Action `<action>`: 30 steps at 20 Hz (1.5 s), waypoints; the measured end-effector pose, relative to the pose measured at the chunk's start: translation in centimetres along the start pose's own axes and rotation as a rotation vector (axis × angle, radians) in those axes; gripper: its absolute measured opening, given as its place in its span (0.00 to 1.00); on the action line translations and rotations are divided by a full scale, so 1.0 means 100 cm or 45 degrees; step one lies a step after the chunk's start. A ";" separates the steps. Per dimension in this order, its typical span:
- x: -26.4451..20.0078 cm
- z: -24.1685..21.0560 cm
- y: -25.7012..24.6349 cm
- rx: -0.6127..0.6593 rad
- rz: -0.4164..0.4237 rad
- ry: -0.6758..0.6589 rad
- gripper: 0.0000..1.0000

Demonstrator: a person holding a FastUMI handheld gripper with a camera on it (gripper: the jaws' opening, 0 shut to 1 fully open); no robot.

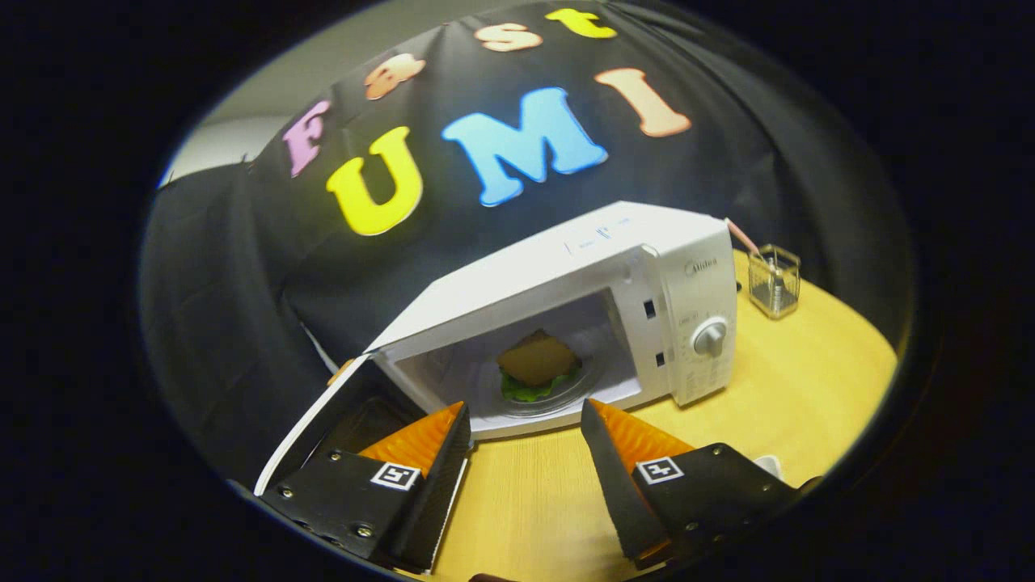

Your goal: Open the microwave, put the food inside, and close the microwave door.

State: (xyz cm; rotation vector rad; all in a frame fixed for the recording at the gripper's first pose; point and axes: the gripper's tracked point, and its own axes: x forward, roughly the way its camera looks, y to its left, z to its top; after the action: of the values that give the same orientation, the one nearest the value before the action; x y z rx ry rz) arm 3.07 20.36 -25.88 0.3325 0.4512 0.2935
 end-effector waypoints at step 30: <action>-0.124 -0.168 0.308 -0.446 0.600 0.234 0.02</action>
State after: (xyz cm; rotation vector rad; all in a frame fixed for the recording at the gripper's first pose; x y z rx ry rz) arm -21.66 48.12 -23.91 0.0636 0.4893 0.8564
